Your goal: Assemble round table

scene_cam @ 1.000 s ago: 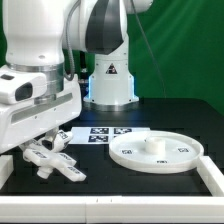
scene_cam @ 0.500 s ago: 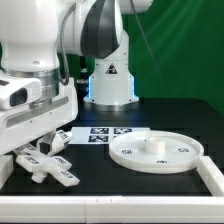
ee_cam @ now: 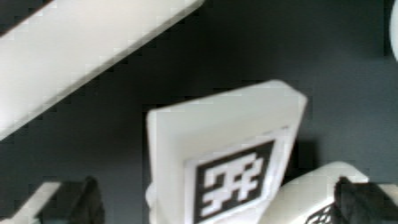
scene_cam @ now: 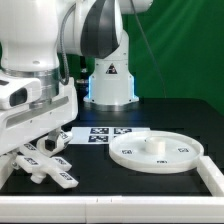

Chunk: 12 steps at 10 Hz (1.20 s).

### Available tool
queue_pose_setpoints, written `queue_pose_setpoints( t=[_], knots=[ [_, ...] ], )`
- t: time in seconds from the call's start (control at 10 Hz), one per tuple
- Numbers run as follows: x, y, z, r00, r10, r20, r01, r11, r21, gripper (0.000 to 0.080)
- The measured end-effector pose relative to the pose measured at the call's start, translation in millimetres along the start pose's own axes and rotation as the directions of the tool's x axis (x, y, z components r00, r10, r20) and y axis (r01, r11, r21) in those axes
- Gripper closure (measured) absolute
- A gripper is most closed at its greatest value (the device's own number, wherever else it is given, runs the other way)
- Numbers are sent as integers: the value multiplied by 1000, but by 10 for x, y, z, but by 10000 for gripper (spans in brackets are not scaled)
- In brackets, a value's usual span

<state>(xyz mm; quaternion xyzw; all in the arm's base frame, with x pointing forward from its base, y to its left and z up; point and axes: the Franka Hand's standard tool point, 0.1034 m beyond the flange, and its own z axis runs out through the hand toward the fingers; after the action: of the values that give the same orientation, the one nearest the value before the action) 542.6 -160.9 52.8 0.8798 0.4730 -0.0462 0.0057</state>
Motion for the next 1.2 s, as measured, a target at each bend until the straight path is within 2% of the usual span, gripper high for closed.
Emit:
queue_pose_setpoints(
  t=[0.1,0.3,0.5,0.6,0.7,1.1,1.2],
  knots=[
    [8,-8,-150,1000,13,-8,-13,1000,-17,151],
    [99,-253,-425,996,84,-33,-85,995,-44,150],
    [273,-610,-511,988,152,-42,-153,988,-37,150],
    [430,-803,-545,982,183,-47,-184,982,-31,150],
    [571,-920,-588,982,183,-54,-185,982,-30,150],
    [577,-935,-564,981,185,-53,-186,982,-24,150],
    [627,-988,-559,974,218,-60,-220,975,-28,150]
  ],
)
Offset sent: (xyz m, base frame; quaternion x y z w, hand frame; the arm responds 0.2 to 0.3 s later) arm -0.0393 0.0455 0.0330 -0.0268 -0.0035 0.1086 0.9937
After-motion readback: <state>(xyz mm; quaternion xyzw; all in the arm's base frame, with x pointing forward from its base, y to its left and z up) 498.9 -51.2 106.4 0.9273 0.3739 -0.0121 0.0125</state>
